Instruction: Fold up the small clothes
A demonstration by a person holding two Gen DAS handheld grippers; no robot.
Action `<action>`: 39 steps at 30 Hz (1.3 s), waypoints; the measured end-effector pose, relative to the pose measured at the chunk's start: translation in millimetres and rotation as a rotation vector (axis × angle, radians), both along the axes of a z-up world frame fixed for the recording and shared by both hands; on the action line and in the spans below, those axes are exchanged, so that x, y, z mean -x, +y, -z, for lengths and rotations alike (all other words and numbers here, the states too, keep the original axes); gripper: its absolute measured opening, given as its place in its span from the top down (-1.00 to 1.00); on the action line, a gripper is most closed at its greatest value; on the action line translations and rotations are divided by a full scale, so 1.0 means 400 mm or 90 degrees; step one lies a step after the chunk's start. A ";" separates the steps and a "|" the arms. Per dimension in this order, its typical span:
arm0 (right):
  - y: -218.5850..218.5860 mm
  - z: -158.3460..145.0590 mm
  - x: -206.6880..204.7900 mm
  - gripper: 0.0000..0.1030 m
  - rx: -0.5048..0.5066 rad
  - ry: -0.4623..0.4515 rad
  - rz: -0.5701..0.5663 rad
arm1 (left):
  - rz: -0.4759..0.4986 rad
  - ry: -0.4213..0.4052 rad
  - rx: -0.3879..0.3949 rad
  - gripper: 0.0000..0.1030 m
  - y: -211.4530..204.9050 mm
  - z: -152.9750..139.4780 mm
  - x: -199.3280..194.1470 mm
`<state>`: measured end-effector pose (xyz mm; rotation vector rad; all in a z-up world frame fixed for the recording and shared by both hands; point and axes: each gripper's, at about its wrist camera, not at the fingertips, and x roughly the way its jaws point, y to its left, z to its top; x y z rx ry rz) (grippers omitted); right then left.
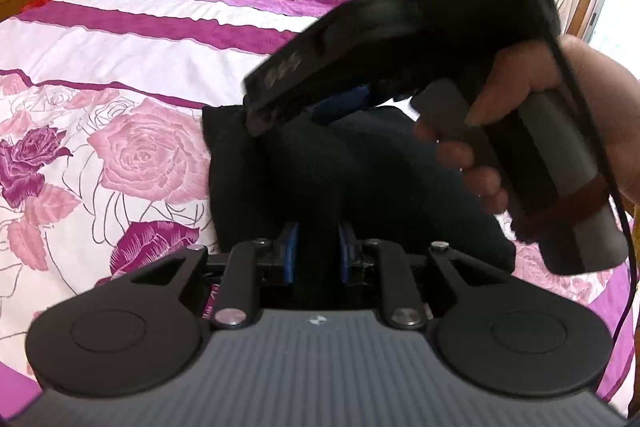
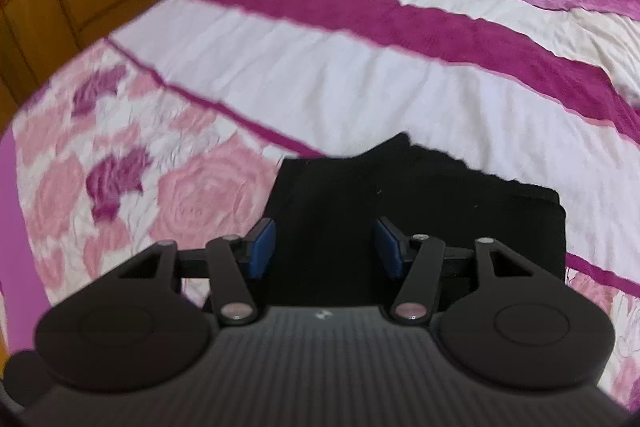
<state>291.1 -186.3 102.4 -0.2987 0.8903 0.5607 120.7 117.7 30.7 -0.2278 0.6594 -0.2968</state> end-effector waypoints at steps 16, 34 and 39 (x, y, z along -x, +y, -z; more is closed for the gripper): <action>-0.025 0.086 -0.049 -0.09 0.071 -0.014 0.002 | 0.016 0.024 0.013 0.56 -0.029 0.018 -0.018; -0.264 -0.026 -0.061 0.66 -0.393 0.038 0.116 | 0.011 -0.075 0.028 0.64 -0.009 -0.075 0.005; -0.160 -0.043 -0.059 0.66 -0.365 0.000 0.062 | -0.032 -0.082 0.010 0.64 0.060 -0.086 0.000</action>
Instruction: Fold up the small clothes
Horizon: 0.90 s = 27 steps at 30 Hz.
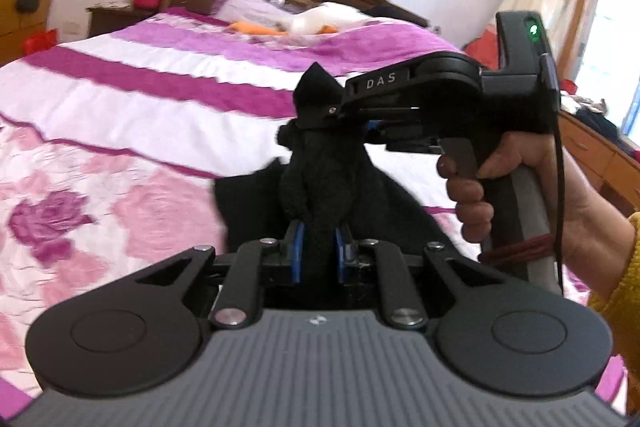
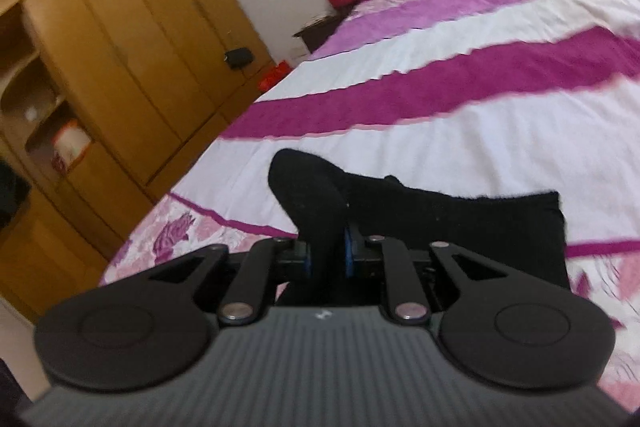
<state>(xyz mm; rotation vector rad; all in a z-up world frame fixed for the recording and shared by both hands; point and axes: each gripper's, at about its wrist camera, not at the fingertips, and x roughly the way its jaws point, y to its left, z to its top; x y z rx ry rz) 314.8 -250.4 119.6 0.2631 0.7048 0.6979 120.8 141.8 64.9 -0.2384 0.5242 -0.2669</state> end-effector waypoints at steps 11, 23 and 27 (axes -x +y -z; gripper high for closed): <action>0.075 0.050 0.043 0.43 0.092 -0.074 -0.032 | -0.050 0.073 -0.037 0.44 0.058 0.067 0.000; -0.207 0.018 0.166 0.27 0.090 -0.078 0.043 | -0.075 0.039 -0.036 0.42 0.060 -0.026 0.036; -0.229 0.065 0.201 0.26 0.103 -0.065 0.052 | -0.055 0.061 -0.054 0.42 0.016 -0.003 0.003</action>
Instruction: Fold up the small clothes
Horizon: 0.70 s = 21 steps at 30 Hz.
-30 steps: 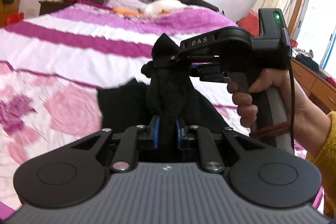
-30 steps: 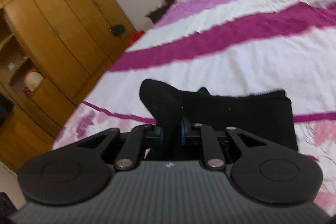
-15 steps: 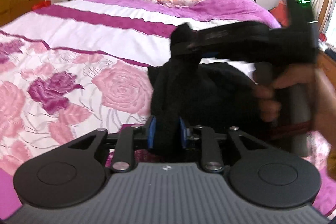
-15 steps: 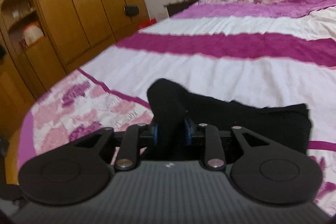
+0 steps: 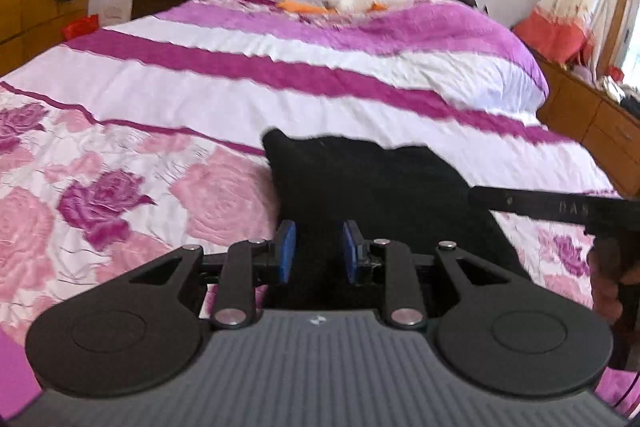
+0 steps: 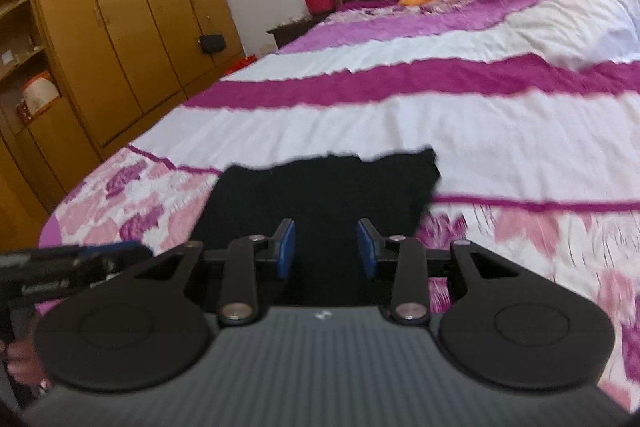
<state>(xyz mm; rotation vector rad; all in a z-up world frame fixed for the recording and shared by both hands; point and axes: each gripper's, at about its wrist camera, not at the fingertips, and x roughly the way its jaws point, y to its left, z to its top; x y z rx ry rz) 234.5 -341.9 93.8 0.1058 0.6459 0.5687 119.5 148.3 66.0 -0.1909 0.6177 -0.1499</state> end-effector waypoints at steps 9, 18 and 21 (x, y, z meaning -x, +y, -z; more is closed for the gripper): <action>0.008 0.080 0.049 0.22 0.037 -0.035 0.018 | -0.004 0.068 -0.032 0.29 -0.009 0.080 -0.058; -0.056 0.061 0.013 -0.31 -0.095 0.081 0.041 | -0.006 0.094 0.033 -0.11 0.027 0.036 -0.098; -0.059 0.061 0.008 -0.45 -0.103 0.070 0.054 | 0.001 0.114 0.040 -0.24 0.022 0.034 -0.126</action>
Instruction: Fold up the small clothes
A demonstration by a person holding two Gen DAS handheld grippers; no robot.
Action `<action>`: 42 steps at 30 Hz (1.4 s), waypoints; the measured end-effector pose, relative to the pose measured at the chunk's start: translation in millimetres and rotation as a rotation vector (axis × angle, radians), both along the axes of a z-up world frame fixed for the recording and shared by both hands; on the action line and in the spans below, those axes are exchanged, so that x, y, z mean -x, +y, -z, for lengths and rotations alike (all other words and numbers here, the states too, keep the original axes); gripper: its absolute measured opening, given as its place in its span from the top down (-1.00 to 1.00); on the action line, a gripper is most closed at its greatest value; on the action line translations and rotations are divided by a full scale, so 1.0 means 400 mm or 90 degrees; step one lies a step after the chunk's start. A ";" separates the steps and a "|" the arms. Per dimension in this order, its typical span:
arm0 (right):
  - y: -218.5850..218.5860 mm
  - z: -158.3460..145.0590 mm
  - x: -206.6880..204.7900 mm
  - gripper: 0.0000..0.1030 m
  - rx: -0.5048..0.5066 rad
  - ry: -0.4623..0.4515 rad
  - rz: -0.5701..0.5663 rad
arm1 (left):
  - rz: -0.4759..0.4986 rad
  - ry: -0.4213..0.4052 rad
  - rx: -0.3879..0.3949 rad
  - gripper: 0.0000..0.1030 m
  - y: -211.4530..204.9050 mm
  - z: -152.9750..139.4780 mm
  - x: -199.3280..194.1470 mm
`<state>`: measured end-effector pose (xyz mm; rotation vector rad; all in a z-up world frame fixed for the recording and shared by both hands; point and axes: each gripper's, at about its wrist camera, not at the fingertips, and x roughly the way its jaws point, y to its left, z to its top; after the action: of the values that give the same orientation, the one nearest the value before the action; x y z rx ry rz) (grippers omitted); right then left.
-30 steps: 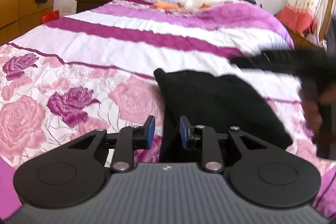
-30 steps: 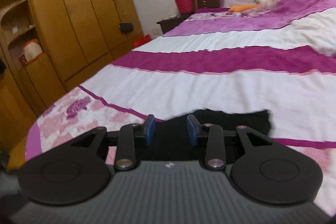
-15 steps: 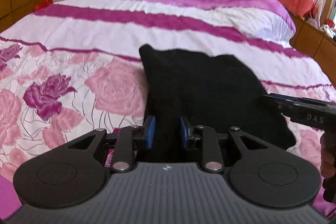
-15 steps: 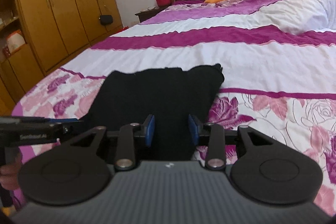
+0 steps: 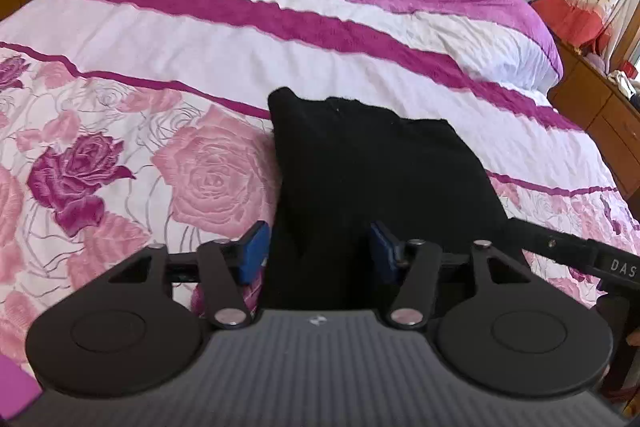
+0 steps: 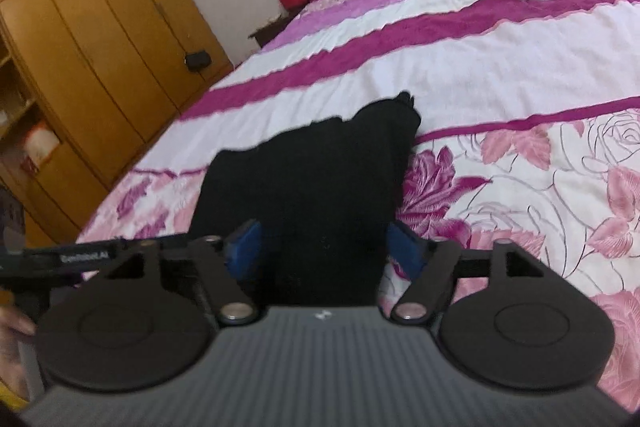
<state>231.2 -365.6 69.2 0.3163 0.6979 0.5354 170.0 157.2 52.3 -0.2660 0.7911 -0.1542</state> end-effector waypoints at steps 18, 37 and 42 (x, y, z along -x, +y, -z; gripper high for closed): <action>0.035 0.137 -0.088 -0.46 -0.108 0.096 -0.030 | 0.009 0.028 -0.001 -0.57 -0.030 0.075 -0.083; -0.122 -0.055 0.025 0.10 -0.208 0.102 -0.014 | 0.040 -0.013 0.199 0.37 -0.114 -0.037 0.042; -0.233 -0.047 0.101 0.09 -0.184 0.112 0.045 | 0.094 -0.002 0.201 0.37 -0.210 -0.034 0.093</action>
<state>190.9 -458.8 88.1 0.6629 0.7759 0.5459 132.6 73.0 65.9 -0.5056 0.7818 -0.4204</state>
